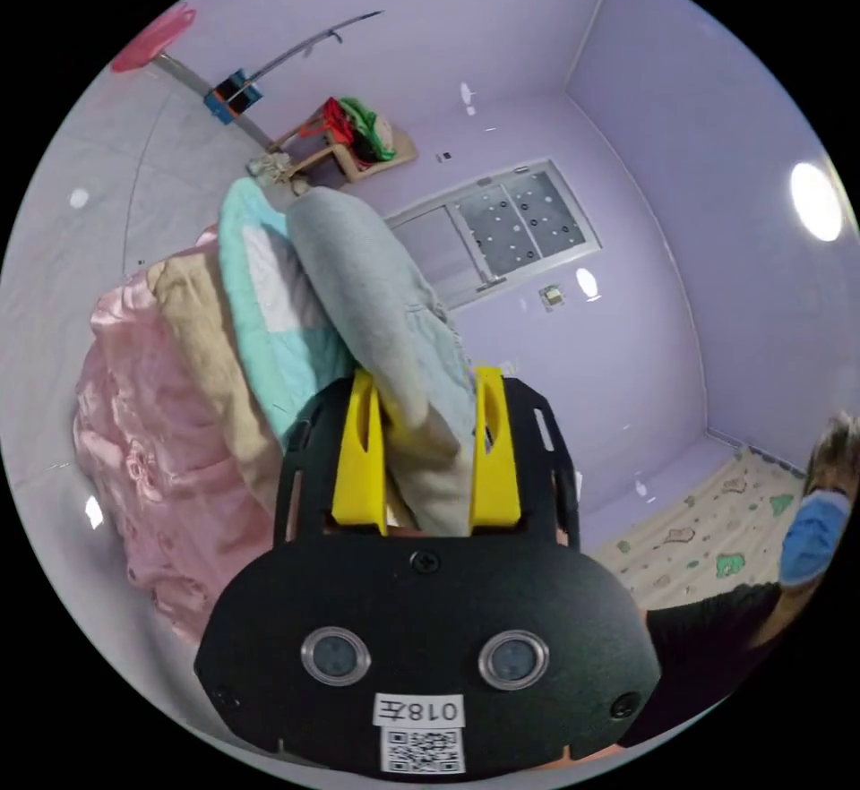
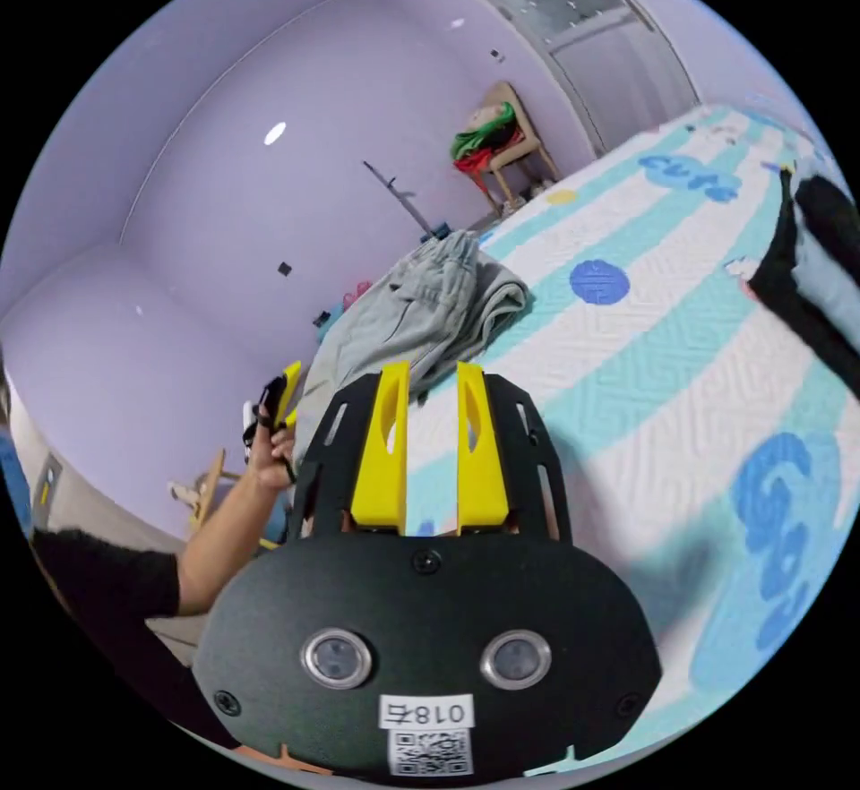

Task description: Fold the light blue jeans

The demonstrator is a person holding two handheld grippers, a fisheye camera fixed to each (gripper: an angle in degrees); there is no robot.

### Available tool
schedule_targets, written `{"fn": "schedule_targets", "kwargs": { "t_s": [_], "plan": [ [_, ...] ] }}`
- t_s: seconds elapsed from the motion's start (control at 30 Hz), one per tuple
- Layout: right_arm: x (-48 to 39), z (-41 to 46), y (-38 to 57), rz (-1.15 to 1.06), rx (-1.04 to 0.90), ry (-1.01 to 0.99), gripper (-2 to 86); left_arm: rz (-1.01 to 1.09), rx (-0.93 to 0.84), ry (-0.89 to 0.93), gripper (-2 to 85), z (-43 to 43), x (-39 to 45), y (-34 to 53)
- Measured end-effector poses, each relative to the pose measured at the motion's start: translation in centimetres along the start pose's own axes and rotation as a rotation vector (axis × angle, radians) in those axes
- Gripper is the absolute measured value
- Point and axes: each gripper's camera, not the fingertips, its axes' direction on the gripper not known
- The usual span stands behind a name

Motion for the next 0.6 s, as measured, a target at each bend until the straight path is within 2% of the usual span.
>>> {"fn": "schedule_targets", "kwargs": {
  "t_s": [0.1, 0.13, 0.2, 0.27, 0.3, 0.37, 0.47, 0.53, 0.6],
  "plan": [
    [-4.3, -5.6, 6.1, -0.156, -0.028, 0.162, 8.5, 0.257, 0.011, -0.126, 16.5, -2.8, 9.2, 4.6],
    [-6.1, -7.8, 9.3, -0.203, -0.03, 0.253, 8.0, 0.406, 0.027, -0.116, 11.2, -4.1, 13.5, 7.5],
    [-8.1, -10.8, 14.6, -0.22, -0.019, 0.392, 7.2, 0.553, 0.103, -0.101, 6.4, -6.3, 19.2, 12.5],
    [-9.6, -14.1, 21.6, -0.144, 0.001, 0.541, 6.2, 0.626, 0.094, -0.09, 2.3, -6.7, 23.9, 17.2],
    [-9.9, -14.7, 23.3, -0.128, 0.008, 0.588, 5.8, 0.673, 0.021, -0.041, 0.4, -5.9, 26.9, 20.1],
    [-10.9, -16.4, 29.5, -0.052, 0.007, 0.828, 3.1, 0.721, -0.104, 0.0, -0.4, -3.7, 31.0, 24.6],
    [-11.7, -17.8, 35.2, 0.04, 0.026, 0.985, 0.7, 0.843, -0.328, 0.003, -0.9, 1.2, 37.9, 32.5],
    [-12.1, -18.0, 37.2, 0.052, 0.018, 1.048, 0.3, 1.048, -0.451, -0.142, -0.9, 5.3, 43.5, 37.5],
    [-12.0, -17.9, 38.5, 0.059, -0.002, 1.082, 0.2, 1.11, -0.55, -0.242, -1.0, 9.0, 46.6, 39.6]
  ]
}}
